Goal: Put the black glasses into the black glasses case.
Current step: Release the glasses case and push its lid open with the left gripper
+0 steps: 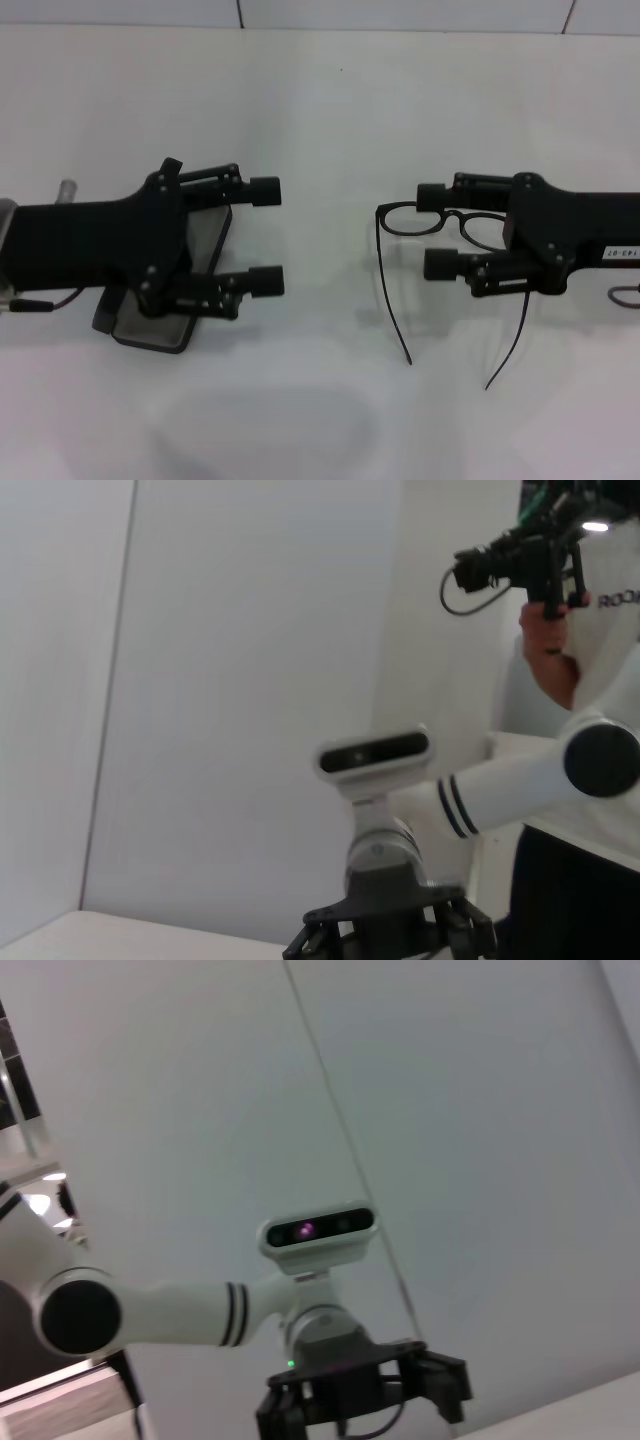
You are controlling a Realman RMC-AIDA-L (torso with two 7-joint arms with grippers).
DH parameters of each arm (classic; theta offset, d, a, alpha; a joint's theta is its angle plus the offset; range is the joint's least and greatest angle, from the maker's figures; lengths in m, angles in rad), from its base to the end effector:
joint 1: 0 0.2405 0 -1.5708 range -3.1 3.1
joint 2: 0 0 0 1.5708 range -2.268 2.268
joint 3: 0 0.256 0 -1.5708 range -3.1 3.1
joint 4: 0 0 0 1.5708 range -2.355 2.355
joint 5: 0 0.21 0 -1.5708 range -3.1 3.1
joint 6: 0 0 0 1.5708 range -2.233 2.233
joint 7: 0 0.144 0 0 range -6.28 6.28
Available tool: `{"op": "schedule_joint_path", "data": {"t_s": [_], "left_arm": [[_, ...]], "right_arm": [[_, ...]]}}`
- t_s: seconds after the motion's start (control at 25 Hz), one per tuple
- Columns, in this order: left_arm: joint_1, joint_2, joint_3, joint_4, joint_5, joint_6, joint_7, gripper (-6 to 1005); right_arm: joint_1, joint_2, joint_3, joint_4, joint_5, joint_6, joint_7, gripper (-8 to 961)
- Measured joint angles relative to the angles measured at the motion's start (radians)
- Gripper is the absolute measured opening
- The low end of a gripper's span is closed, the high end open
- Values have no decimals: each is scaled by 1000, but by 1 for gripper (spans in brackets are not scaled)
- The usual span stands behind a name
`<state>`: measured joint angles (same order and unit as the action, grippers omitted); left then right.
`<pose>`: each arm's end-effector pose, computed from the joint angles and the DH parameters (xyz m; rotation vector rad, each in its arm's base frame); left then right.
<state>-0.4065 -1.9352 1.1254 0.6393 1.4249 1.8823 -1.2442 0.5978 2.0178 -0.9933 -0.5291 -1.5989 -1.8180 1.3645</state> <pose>-0.2358 0.2780 0.0380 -2.8831 -0.2435 -1.2013 0.1966 0.3120 0.0001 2.8073 -0.3994 -1.1382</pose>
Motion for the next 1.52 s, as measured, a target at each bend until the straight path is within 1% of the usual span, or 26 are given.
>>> {"op": "schedule_joint_path", "data": {"t_s": [0.04, 0.08, 0.12, 0.2, 0.24, 0.32, 0.36, 0.4, 0.44, 0.48, 0.52, 0.56, 0.6, 0.64, 0.68, 0.76, 0.8, 0.84, 0.88, 0.92, 1.0, 1.12, 1.24, 1.4, 1.52], "left_arm": [[-1, -4, -17, 4, 0, -6, -22, 854], [-2, -11, -44, 23, 4, -23, -80, 851], [-4, -15, -59, 36, 7, -34, -116, 849], [-5, -30, -93, 143, 59, -82, -303, 844], [-3, -39, -100, 231, 103, -104, -420, 842], [8, -65, -101, 415, 203, -139, -577, 837], [18, -86, -101, 540, 266, -159, -664, 834], [32, -116, -100, 704, 367, -187, -775, 832], [38, -130, -99, 777, 418, -200, -827, 819], [48, -148, -84, 916, 529, -220, -920, 805], [52, -155, -67, 997, 593, -235, -981, 792], [60, -157, -29, 1094, 694, -249, -1085, 779], [64, -154, 18, 1175, 785, -260, -1178, 765], [66, -152, 51, 1223, 845, -263, -1238, 752], [67, -151, 109, 1279, 945, -263, -1313, 751], [68, -152, 181, 1320, 1061, -261, -1387, 750], [69, -153, 257, 1341, 1152, -260, -1450, 749], [69, -153, 278, 1344, 1178, -261, -1471, 748], [70, -153, 333, 1344, 1235, -259, -1514, 744], [70, -153, 364, 1336, 1265, -260, -1535, 741], [66, -154, 409, 1304, 1320, -263, -1573, 734], [55, -156, 439, 1238, 1366, -281, -1595, 723], [42, -155, 452, 1178, 1393, -310, -1606, 713], [27, -151, 448, 1122, 1403, -338, -1601, 699], [4, -147, 428, 1076, 1405, -344, -1600, 688]], "right_arm": [[0, 0, 0, 0, 0, 0, 0, 805], [-7, 0, 3, 0, 11, 14, -12, 805], [-37, -2, 11, -6, 51, 65, -34, 804], [-70, -6, 29, -14, 85, 94, -49, 803], [-90, -7, 49, -20, 99, 99, -58, 803], [-127, -8, 110, -33, 110, 83, -74, 802], [-144, -7, 148, -39, 112, 65, -80, 801], [-157, -6, 176, -41, 112, 49, -84, 801], [-170, -6, 211, -41, 112, 29, -89, 800], [-178, -6, 235, -38, 112, 15, -93, 800], [-186, -6, 258, -30, 112, 2, -98, 799], [-194, -6, 278, -21, 112, -9, -105, 799], [-200, -5, 285, -17, 113, -14, -109, 799], [-206, -5, 288, -15, 116, -16, -113, 798], [-214, -5, 290, -12, 120, -18, -120, 798], [-224, -4, 290, -2, 125, -19, -130, 797], [-225, -3, 291, 4, 126, -19, -135, 796], [-224, -3, 291, 11, 126, -19, -139, 796], [-223, -3, 291, 15, 126, -19, -143, 795], [-221, -3, 291, 19, 126, -19, -147, 795], [-217, -3, 291, 21, 126, -19, -153, 794], [-208, -2, 285, 22, 126, -16, -157, 793], [-206, -2, 282, 23, 126, -16, -164, 791], [-205, -1, 283, 26, 126, -17, -172, 789], [-205, -2, 289, 36, 125, -19, -176, 788]]}}
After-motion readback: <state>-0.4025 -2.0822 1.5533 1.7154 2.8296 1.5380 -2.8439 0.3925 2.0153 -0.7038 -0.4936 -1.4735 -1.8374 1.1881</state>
